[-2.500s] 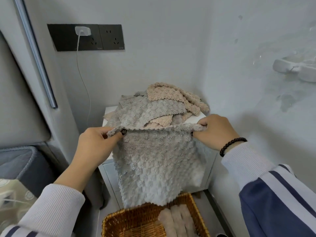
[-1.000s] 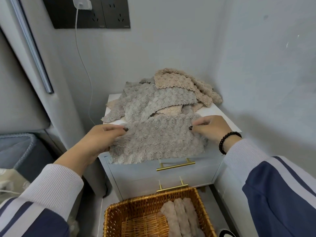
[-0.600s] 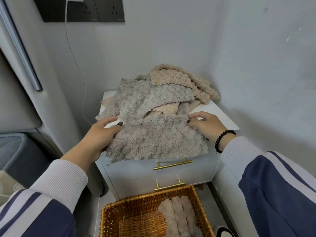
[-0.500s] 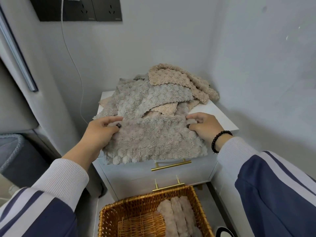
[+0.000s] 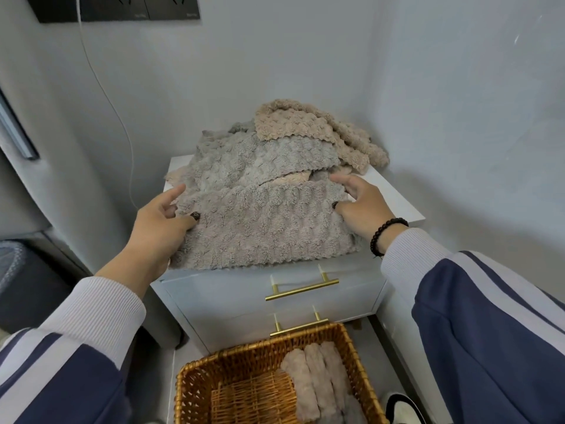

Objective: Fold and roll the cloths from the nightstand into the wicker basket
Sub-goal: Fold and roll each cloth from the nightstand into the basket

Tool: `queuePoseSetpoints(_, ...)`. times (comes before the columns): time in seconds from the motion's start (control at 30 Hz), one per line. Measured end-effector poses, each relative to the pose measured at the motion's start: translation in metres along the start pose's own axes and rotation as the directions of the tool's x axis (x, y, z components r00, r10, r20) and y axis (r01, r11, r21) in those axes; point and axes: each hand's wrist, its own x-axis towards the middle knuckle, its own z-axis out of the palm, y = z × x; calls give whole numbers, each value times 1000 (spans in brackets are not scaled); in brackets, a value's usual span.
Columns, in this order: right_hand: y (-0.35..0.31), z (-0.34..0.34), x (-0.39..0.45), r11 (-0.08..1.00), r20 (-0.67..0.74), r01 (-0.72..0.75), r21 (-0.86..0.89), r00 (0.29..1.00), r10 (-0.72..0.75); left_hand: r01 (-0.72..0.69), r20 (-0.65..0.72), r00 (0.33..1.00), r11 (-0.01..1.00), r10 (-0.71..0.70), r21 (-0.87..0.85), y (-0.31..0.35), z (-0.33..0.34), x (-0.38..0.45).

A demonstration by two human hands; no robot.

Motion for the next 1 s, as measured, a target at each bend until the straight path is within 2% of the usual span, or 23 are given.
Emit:
queuePoseSetpoints(0.13,5,-4,1,999,2,12,-36,1000,-12,10,59,998,996,-15,92,-6,-7,3)
queuePoseSetpoints(0.27,8,-8,2,997,4,-20,-78,1000,21,-52,106,994,975,29,215,-5,-9,2)
queuePoseSetpoints(0.4,9,-7,4,989,-3,-27,-145,1000,27,-43,59,998,942,24,332,-3,-6,0)
queuePoseSetpoints(0.53,8,-4,7,985,7,-102,-141,995,104,-13,5,1000,891,12,453,0,0,-3)
queuePoseSetpoints(0.7,4,-5,5,984,32,-147,-101,988,151,-2,-3,1000,908,4,419,-1,3,-2)
queuePoseSetpoints(0.87,7,-11,7,961,-8,-271,54,962,271,71,-16,997,936,-69,344,-1,0,-1)
queuePoseSetpoints(1.0,11,-15,7,927,32,-353,124,935,352,162,28,984,942,-178,294,1,-7,1)
